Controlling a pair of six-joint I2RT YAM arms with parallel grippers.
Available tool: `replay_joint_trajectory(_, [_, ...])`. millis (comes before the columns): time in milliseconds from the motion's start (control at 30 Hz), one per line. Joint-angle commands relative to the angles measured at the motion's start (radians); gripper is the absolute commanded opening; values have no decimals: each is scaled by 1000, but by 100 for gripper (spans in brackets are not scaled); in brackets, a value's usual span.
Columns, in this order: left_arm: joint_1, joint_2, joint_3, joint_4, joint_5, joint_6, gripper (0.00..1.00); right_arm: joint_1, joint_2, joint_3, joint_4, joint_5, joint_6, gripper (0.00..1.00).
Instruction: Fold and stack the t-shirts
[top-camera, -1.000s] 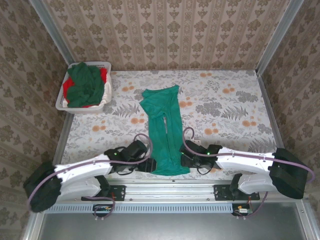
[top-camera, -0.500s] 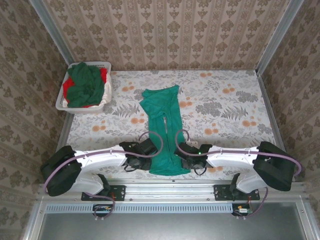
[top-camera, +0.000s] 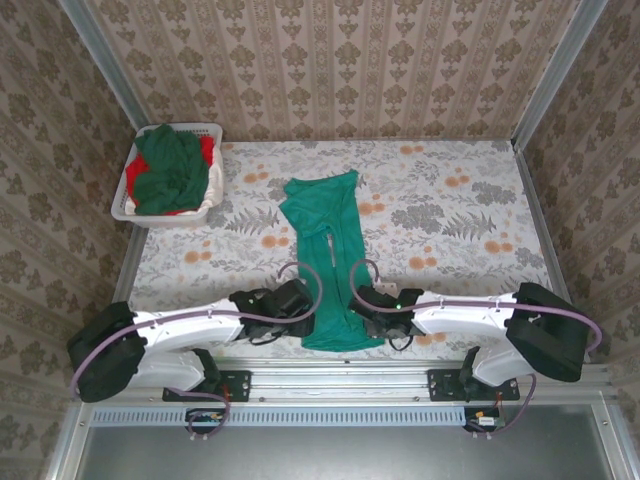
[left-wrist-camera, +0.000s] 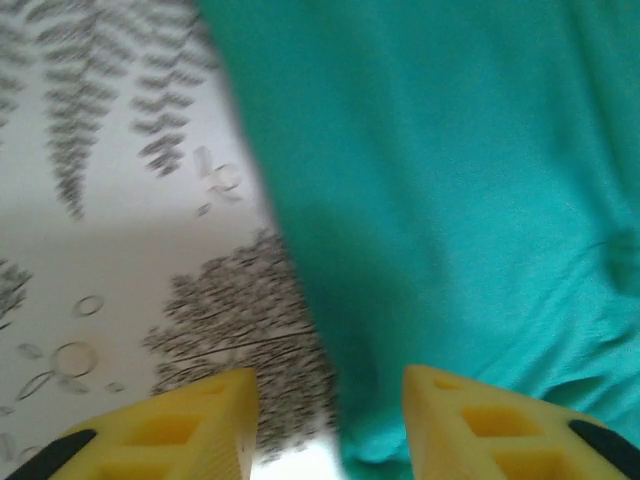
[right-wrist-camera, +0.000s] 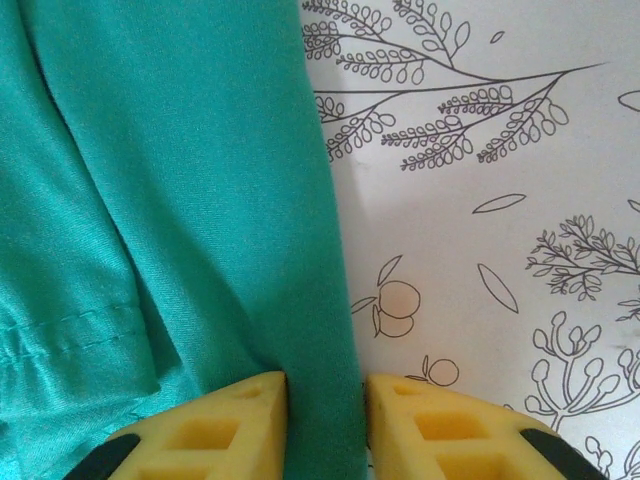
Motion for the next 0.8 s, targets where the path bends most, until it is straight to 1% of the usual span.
replay_joint_trajectory(0, [-22, 77, 95, 20, -51, -1, 49, 3, 46, -63, 80, -25, 18, 29])
replay_joint_trajectory(67, [-32, 137, 136, 11, -49, 16, 52, 3, 50, -61, 89, -28, 18, 29])
replay_joint_trajectory(100, [-34, 167, 149, 7, -45, 23, 50, 3, 53, -61, 92, -30, 18, 29])
replay_joint_trajectory(200, [-37, 219, 153, 2, -30, 29, 41, 2, 53, -63, 91, -28, 19, 28])
replay_joint_trajectory(267, [-39, 221, 131, 7, -24, 26, 33, 2, 50, -67, 93, -25, 21, 29])
replay_joint_trajectory(400, [-40, 179, 92, -14, -25, 29, 20, 0, 48, -75, 89, -23, 24, 28])
replay_joint_trajectory(467, [-39, 148, 76, -31, -40, 31, 9, 0, 52, -75, 87, -25, 24, 28])
replay_joint_trajectory(567, [-30, 103, 48, -39, -42, 37, 1, 0, 54, -75, 79, -25, 22, 28])
replay_joint_trajectory(700, [-13, 41, 2, -4, -21, 43, 0, -1, 44, -71, 67, -31, 17, 28])
replay_joint_trajectory(733, [-12, 28, -1, 3, -14, 48, 5, 0, 36, -66, 60, -34, 14, 29])
replay_joint_trajectory(767, [-12, 18, -3, 16, 1, 54, 14, 2, 23, -62, 53, -37, 10, 30])
